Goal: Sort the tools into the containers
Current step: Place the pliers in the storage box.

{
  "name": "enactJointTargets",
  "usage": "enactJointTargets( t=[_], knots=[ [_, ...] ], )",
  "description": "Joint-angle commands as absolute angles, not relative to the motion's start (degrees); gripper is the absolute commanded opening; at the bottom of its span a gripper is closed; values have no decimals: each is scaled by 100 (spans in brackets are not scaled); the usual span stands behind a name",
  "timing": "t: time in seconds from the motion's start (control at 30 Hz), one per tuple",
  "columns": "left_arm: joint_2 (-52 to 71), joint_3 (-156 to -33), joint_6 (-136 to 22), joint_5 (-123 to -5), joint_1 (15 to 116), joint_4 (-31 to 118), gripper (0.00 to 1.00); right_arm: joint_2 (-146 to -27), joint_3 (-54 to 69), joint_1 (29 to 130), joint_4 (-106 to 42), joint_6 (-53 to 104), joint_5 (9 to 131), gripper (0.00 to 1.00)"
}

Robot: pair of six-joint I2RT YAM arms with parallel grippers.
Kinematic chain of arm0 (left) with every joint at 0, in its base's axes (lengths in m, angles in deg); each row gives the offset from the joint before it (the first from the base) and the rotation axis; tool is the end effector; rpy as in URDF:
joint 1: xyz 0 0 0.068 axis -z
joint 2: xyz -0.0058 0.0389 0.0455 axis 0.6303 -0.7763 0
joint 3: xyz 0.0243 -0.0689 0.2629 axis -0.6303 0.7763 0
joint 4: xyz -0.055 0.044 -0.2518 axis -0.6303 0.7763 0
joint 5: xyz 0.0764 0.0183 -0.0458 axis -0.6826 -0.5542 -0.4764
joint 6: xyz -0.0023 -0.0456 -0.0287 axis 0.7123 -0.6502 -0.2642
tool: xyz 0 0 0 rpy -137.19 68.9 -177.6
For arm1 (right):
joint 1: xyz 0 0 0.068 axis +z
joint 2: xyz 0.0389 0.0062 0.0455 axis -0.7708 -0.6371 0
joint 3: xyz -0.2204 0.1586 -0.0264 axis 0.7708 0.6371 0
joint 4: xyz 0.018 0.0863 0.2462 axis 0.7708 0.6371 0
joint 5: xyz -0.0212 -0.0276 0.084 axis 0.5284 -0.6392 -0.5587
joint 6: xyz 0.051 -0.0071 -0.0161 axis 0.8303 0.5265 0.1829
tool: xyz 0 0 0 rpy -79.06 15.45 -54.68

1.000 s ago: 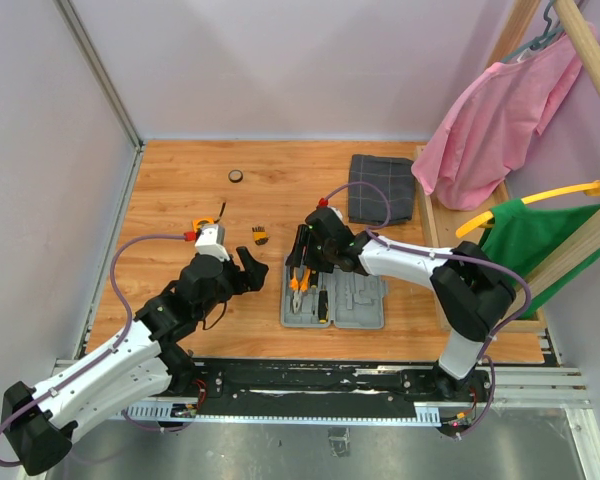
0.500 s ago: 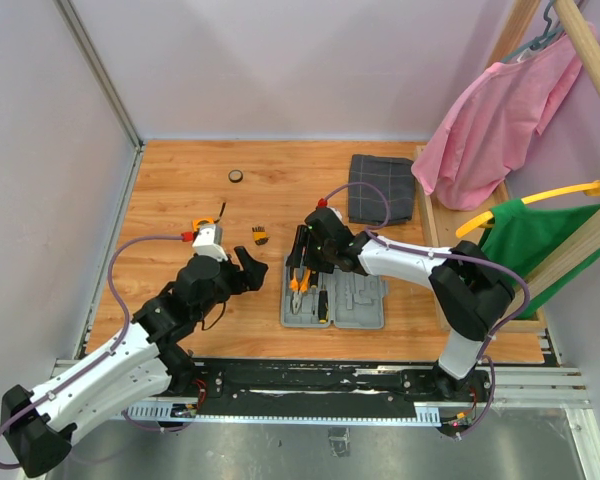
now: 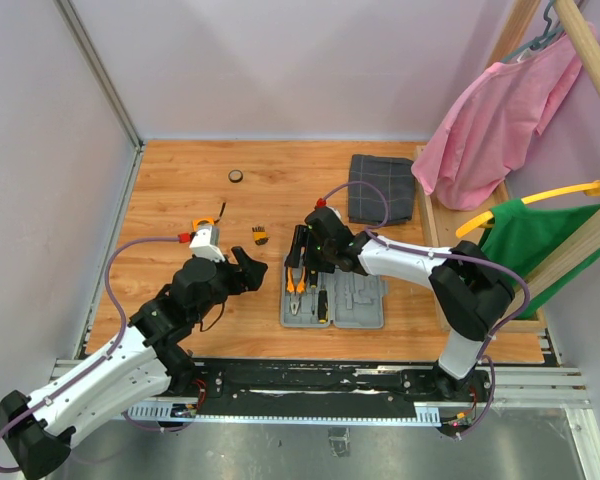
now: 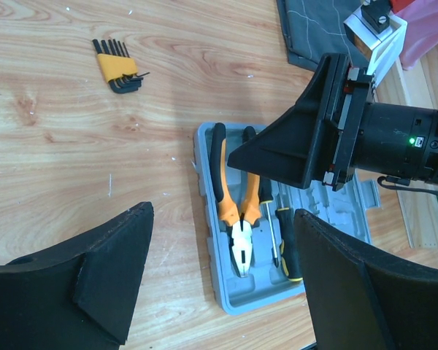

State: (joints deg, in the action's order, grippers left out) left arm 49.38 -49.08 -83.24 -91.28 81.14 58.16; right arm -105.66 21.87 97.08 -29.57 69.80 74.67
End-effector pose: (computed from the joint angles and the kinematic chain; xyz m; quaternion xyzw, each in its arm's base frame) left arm 0.1235 -0.0962 0.2492 -0.0597 0.8173 -0.2532 0.5142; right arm 0.2568 0.2744 0.1940 0.0245 0.9128 0.3199 0.2528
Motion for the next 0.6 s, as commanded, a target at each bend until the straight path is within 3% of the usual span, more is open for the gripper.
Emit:
enactJointTargets(
  t=[0.0, 0.57],
  knots=[
    [4989, -4850, -8337, -9115, 8074, 5688, 81, -10479, 2037, 9824, -3058, 6894, 7423, 70],
    [4642, -4812, -8359, -9075, 8074, 5554, 81, -9523, 2273, 9824, -2728, 6458, 8070, 71]
  ],
)
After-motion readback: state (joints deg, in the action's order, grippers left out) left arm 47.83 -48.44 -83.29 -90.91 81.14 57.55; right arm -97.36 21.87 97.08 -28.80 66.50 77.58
